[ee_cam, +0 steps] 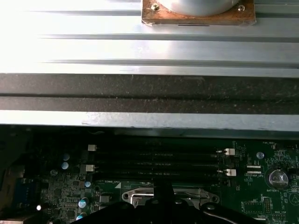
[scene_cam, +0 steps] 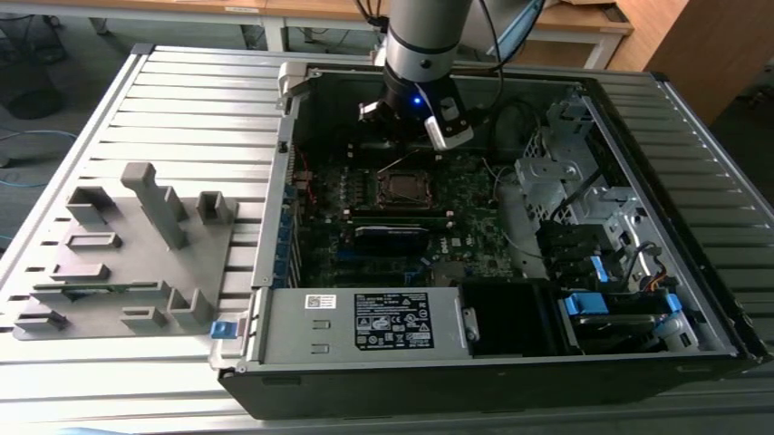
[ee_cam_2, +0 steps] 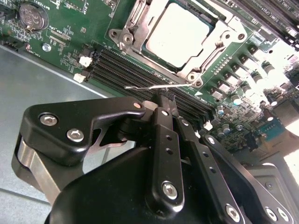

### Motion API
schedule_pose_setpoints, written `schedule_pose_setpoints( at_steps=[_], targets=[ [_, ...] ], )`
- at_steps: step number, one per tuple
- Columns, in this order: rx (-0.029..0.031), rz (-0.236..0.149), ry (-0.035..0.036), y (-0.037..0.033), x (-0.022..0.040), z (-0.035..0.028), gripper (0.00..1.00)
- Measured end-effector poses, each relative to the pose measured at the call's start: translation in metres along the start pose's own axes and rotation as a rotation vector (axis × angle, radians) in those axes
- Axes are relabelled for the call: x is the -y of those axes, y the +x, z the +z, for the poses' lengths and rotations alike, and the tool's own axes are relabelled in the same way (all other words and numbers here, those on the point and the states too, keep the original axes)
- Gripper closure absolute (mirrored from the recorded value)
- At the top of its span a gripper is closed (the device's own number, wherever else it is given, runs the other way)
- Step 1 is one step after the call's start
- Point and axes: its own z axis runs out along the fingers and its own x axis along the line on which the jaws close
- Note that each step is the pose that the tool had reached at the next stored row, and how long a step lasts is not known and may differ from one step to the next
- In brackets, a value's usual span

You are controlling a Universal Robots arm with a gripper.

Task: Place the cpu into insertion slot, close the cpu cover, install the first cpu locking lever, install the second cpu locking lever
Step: 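Install the first cpu locking lever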

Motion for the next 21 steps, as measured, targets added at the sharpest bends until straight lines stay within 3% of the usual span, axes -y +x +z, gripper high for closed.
schedule_pose_setpoints(
  at_steps=[21],
  targets=[
    [0.002, 0.0, -0.0001, -0.0034, -0.0008, 0.0042, 0.9]
  ],
)
